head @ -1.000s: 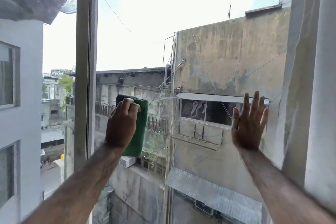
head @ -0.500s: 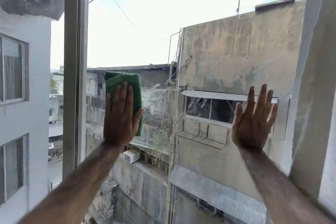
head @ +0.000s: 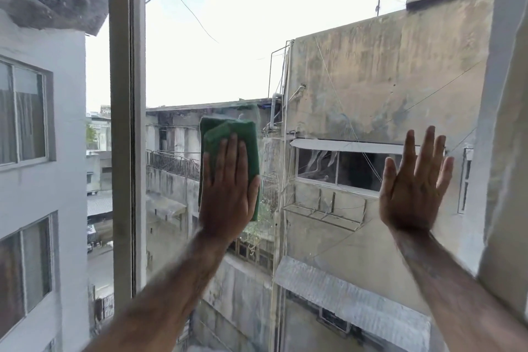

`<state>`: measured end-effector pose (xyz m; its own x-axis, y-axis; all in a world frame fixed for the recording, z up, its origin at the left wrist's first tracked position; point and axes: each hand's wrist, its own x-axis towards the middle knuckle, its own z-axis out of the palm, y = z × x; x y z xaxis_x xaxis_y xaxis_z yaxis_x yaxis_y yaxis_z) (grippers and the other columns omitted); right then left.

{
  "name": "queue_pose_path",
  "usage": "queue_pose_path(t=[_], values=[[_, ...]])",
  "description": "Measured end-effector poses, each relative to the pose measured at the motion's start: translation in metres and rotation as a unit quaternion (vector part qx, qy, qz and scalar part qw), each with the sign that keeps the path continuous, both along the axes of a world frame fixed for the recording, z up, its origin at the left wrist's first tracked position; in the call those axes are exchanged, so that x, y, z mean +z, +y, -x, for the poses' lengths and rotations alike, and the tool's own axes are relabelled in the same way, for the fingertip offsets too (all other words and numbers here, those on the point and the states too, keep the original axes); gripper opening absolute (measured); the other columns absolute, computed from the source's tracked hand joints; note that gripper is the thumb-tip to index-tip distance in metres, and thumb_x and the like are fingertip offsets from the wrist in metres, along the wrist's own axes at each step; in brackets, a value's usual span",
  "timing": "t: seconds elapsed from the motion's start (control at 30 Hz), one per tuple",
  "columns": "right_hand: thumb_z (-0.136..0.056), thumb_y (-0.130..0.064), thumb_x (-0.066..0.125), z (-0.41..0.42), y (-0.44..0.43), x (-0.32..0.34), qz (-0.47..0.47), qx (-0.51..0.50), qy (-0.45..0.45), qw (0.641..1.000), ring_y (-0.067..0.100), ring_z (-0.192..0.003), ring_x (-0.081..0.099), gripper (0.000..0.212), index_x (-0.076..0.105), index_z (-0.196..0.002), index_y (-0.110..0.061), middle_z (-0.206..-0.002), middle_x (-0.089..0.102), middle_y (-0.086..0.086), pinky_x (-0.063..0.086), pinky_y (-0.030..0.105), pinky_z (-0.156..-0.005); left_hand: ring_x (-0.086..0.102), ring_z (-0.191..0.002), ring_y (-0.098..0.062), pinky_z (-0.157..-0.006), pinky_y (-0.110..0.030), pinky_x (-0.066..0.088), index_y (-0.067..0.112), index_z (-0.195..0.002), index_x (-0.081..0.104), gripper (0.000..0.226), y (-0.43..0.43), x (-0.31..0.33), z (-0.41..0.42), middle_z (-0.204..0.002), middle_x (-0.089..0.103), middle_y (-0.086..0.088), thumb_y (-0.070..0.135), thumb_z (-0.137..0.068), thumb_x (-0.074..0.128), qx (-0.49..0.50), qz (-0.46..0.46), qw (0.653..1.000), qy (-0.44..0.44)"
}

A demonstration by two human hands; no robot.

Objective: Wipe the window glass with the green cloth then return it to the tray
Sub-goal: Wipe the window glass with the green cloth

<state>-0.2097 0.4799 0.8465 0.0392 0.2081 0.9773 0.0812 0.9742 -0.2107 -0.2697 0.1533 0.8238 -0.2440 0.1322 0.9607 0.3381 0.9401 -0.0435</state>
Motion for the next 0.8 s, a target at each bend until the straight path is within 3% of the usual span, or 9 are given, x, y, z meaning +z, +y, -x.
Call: queue_pose_path(t=[0.1,0.2,0.37,0.53,0.67,0.8], values=[[-0.116,-0.048,0.018,-0.001,0.000,0.001,0.002,-0.002,-0.001,1.000,0.027,-0.171,0.008,0.063,0.010,-0.175,-0.027,-0.184,0.007,0.006,0.010,0.054,-0.138,0.018,-0.158,-0.043,-0.121,-0.065,0.035,-0.004,-0.160,0.023,0.069,-0.022,-0.056,-0.008,-0.169,0.017,-0.027,0.043,-0.110,0.029,0.038,0.064,0.996,-0.041],[-0.116,-0.049,0.018,-0.001,-0.001,0.001,0.005,-0.002,-0.003,1.000,0.026,-0.171,0.006,0.063,0.009,-0.175,-0.028,-0.184,0.006,0.006,0.009,0.052,-0.138,0.017,-0.159,-0.042,-0.122,-0.065,0.033,-0.003,-0.161,0.022,0.073,-0.031,-0.052,-0.014,-0.170,0.016,-0.026,0.047,-0.108,0.028,0.044,0.106,0.991,-0.069],[-0.116,-0.049,0.016,0.000,0.000,0.000,0.007,-0.005,-0.006,1.000,0.026,-0.172,0.005,0.063,0.006,-0.175,-0.028,-0.184,0.004,0.005,0.009,0.054,-0.138,-0.003,-0.163,-0.033,-0.132,-0.059,0.012,0.006,-0.165,0.004,0.076,-0.022,0.035,-0.017,-0.175,-0.001,-0.016,0.053,-0.108,0.019,0.011,0.056,0.995,-0.078],[-0.116,-0.048,0.019,0.000,-0.001,0.000,0.002,-0.003,-0.007,1.000,0.027,-0.171,0.006,0.064,0.010,-0.175,-0.026,-0.184,0.006,0.007,0.009,0.054,-0.138,-0.001,-0.164,-0.031,-0.132,-0.055,0.011,0.005,-0.166,0.005,0.075,-0.004,0.131,-0.012,-0.176,0.001,-0.013,0.052,-0.110,0.023,-0.011,0.008,0.999,-0.042],[-0.116,-0.048,0.019,0.001,0.001,0.000,-0.002,-0.009,-0.007,1.000,0.026,-0.171,0.008,0.064,0.010,-0.175,-0.025,-0.184,0.007,0.007,0.011,0.055,-0.138,0.001,-0.163,-0.032,-0.130,-0.057,0.014,0.004,-0.165,0.009,0.071,-0.004,0.106,-0.008,-0.176,0.005,-0.015,0.048,-0.112,0.026,-0.009,0.005,1.000,-0.028],[-0.116,-0.048,0.019,0.001,0.001,-0.001,0.000,-0.007,-0.005,1.000,0.026,-0.171,0.007,0.064,0.009,-0.175,-0.027,-0.184,0.005,0.005,0.011,0.055,-0.137,0.005,-0.163,-0.035,-0.128,-0.061,0.021,0.000,-0.164,0.012,0.072,-0.025,0.009,-0.008,-0.174,0.008,-0.020,0.046,-0.112,0.031,-0.004,0.034,0.998,-0.044]])
